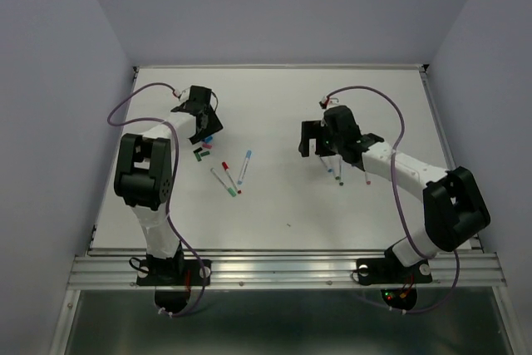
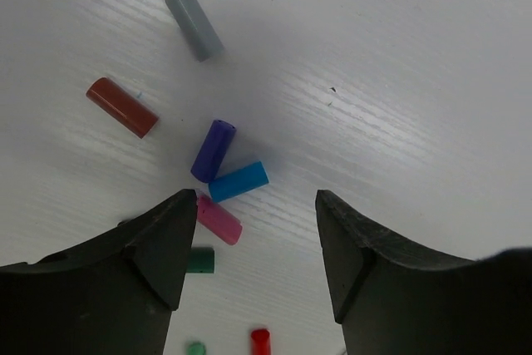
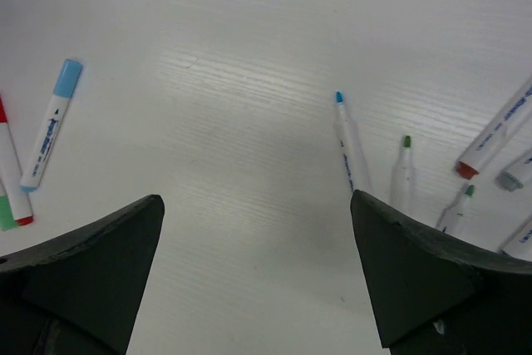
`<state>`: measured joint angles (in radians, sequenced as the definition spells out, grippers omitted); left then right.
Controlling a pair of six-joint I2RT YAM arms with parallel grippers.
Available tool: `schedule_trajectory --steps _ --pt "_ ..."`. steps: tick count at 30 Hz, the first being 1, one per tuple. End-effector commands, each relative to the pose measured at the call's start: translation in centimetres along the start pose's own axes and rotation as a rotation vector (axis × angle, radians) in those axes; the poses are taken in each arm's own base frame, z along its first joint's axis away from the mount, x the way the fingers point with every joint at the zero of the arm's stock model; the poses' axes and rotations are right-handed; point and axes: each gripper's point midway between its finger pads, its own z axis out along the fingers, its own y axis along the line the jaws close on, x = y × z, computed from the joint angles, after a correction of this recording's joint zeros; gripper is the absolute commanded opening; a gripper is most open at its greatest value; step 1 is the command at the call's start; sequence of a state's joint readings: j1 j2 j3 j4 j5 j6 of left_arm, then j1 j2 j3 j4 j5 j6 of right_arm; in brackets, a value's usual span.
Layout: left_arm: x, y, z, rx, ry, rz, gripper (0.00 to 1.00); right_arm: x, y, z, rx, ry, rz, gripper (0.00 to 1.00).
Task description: Open the pen caps
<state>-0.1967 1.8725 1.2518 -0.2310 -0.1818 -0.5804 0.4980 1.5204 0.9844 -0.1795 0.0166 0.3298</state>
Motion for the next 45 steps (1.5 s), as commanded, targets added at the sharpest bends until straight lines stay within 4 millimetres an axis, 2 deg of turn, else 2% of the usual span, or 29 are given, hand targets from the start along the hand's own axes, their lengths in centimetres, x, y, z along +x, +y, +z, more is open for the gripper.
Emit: schedule_trajectory --steps 1,2,3,4,6,7,8,9,10,13,17,20,24,25,27,30,31,33,34,37,40,44,45 --pt "-4.0 -2.3 -5.2 0.102 -0.114 -0.003 0.75 -1.0 4.2 -0.7 -0.074 -0.042 -0.027 1.0" --pt "-4.3 -2.4 -6.1 0.115 -0.129 -0.003 0.78 -0.6 5.6 -0.7 -0.057 -0.048 -0.042 1.0" --pt "-4.9 -2.6 -7.8 0.141 -0.158 -0.01 0.89 -0.7 6.5 -0.3 -0.047 -0.046 -0.038 1.0" --pt "-5.1 -2.6 -8.7 0.153 -0.172 -0.016 0.92 -0.7 6.9 0.1 -0.026 -0.05 -0.022 1.0" --pt "-5.3 -2.4 -10.6 0.178 -0.2 -0.041 0.99 0.1 9.4 0.6 -0.036 -0.036 0.006 1.0" --pt "-5.5 -1.8 -12.3 0.194 -0.232 -0.056 0.99 0.0 10.0 1.5 0.004 -0.039 0.003 1.0" --pt "-5.6 -1.4 -13.2 0.198 -0.254 -0.072 0.99 0.2 10.7 2.0 0.016 -0.036 -0.001 1.0" --pt "-5.4 -0.3 -14.6 0.192 -0.284 -0.104 0.99 1.0 12.0 2.1 0.038 -0.028 -0.013 1.0" --pt "-5.2 0.3 -15.1 0.185 -0.293 -0.119 0.99 1.0 13.5 3.3 0.04 -0.025 -0.028 1.0" --pt "-4.6 1.8 -17.1 0.19 -0.333 -0.166 0.99 2.2 15.7 4.5 0.08 -0.005 -0.052 1.0" --pt "-3.9 2.7 -18.3 0.201 -0.342 -0.182 0.99 2.6 16.4 7.2 0.189 -0.024 -0.04 1.0" --pt "-3.6 2.9 -18.5 0.209 -0.34 -0.187 0.99 3.1 16.2 8.3 0.233 -0.025 -0.056 1.0" --pt "-3.3 2.8 -18.5 0.221 -0.336 -0.183 0.99 4.9 16.1 10.1 0.27 0.013 -0.096 1.0" --pt "-3.3 2.8 -18.4 0.22 -0.335 -0.181 0.99 5.9 16.0 10.6 0.288 0.028 -0.122 1.0" --pt "-3.2 2.9 -18.3 0.215 -0.333 -0.178 0.99 7.0 15.8 10.9 0.303 0.055 -0.153 0.98" --pt "-3.1 2.9 -18.2 0.217 -0.33 -0.177 0.99 8.7 14.7 11.0 0.331 0.098 -0.164 0.83" --pt "-3.1 2.8 -18.1 0.22 -0.329 -0.174 0.99 9.5 14.1 10.7 0.339 0.115 -0.166 0.67" --pt "-3.0 2.9 -18.1 0.217 -0.331 -0.175 0.99 10.1 13.5 10.5 0.343 0.125 -0.157 0.53" --pt "-3.0 2.9 -18.0 0.216 -0.332 -0.177 0.99 10.4 13.3 10.3 0.346 0.129 -0.157 0.4" --pt "-3.1 2.8 -18.0 0.214 -0.332 -0.177 0.99 11.5 11.9 9.5 0.364 0.152 -0.166 0.27" --pt "-3.1 2.3 -17.9 0.237 -0.327 -0.173 0.99 12.1 11.7 8.8 0.336 0.17 -0.175 0.11" --pt "-2.3 0.6 -17.6 0.323 -0.278 -0.12 0.99 11.4 12.4 7.8 0.234 0.145 -0.227 0.01" --pt "-1.8 -0.6 -17.8 0.389 -0.25 -0.101 0.99 10.5 12.5 7.3 0.186 0.118 -0.232 0.01"
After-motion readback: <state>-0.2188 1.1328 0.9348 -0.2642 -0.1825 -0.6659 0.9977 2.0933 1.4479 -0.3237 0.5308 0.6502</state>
